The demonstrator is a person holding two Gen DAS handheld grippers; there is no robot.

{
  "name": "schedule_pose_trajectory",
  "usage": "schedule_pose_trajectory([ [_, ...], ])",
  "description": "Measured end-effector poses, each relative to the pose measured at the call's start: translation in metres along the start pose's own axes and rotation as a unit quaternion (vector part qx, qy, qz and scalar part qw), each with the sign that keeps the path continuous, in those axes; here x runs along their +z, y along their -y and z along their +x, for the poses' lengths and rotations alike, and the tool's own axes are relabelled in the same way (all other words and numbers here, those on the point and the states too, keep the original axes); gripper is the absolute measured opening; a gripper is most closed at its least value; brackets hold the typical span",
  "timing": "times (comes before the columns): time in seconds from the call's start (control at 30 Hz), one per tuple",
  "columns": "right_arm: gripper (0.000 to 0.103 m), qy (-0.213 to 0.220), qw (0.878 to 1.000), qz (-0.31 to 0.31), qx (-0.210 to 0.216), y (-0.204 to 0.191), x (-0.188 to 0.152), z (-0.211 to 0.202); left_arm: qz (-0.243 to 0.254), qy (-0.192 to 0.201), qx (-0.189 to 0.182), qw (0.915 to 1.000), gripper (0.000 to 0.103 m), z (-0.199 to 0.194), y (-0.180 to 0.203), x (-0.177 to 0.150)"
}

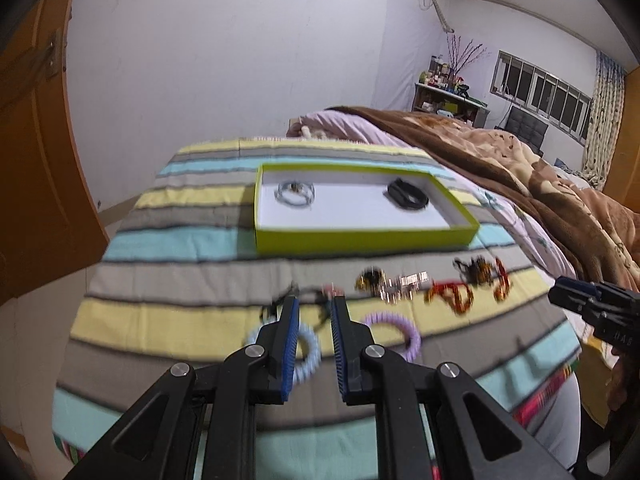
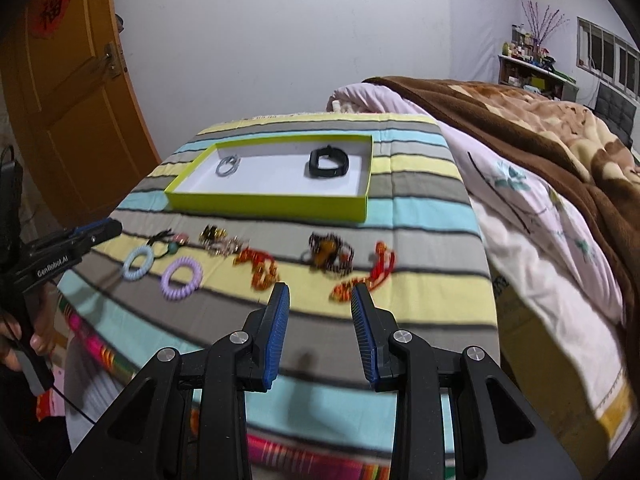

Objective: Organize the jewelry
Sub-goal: 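Move both tools back over the remaining jewelry, then grasp the light-blue coiled hair tie with the left tool while the right tool grasps the brown beaded bracelet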

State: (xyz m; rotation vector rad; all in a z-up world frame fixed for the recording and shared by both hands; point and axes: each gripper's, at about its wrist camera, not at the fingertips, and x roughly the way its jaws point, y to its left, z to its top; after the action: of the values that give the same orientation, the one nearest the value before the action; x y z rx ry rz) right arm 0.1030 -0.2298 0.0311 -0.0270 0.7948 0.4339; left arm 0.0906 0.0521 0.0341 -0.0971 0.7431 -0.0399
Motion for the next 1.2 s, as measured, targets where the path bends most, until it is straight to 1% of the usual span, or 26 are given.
schedule_pose_trajectory([
  [0.2,0.033,0.004,1.0,0.001,0.007,-0.003,-0.009,-0.009,-0.007,-0.007,-0.006,0.9999,0.016,-0.016,0.002,-0.023],
  [0.43,0.033,0.0,1.0,-0.001,0.01,-0.004,-0.011,-0.004,-0.009,-0.005,-0.007,0.9999,0.016,-0.021,0.003,-0.026],
  [0.53,0.033,-0.004,1.0,0.0,0.012,-0.003,-0.011,0.001,-0.011,-0.01,-0.007,0.9999,0.016,-0.015,0.001,-0.025],
  [0.6,0.033,-0.006,1.0,0.0,0.011,-0.002,-0.011,0.003,-0.017,-0.016,-0.001,0.9997,0.017,-0.009,-0.002,-0.024],
  [0.77,0.033,-0.009,1.0,-0.005,0.01,0.001,-0.006,0.013,-0.022,-0.026,0.032,0.9989,0.019,0.008,-0.018,-0.021],
  [0.83,0.033,-0.011,1.0,-0.007,0.01,0.002,-0.002,0.019,-0.024,-0.031,0.04,0.9984,0.026,0.015,-0.023,-0.019],
  [0.87,0.033,-0.012,1.0,-0.008,0.009,0.002,0.0,0.022,-0.025,-0.035,0.043,0.9982,0.027,0.019,-0.025,-0.019],
  [1.07,0.033,-0.022,1.0,-0.014,0.01,0.004,0.014,0.048,-0.026,-0.052,0.052,0.9969,0.028,0.037,-0.033,-0.018],
  [1.13,0.034,-0.027,0.999,-0.015,0.008,0.005,0.017,0.056,-0.025,-0.057,0.053,0.9966,0.028,0.042,-0.033,-0.018],
  [1.2,0.04,-0.031,0.999,-0.016,0.008,0.006,0.021,0.064,-0.024,-0.062,0.052,0.9964,0.028,0.046,-0.033,-0.019],
])
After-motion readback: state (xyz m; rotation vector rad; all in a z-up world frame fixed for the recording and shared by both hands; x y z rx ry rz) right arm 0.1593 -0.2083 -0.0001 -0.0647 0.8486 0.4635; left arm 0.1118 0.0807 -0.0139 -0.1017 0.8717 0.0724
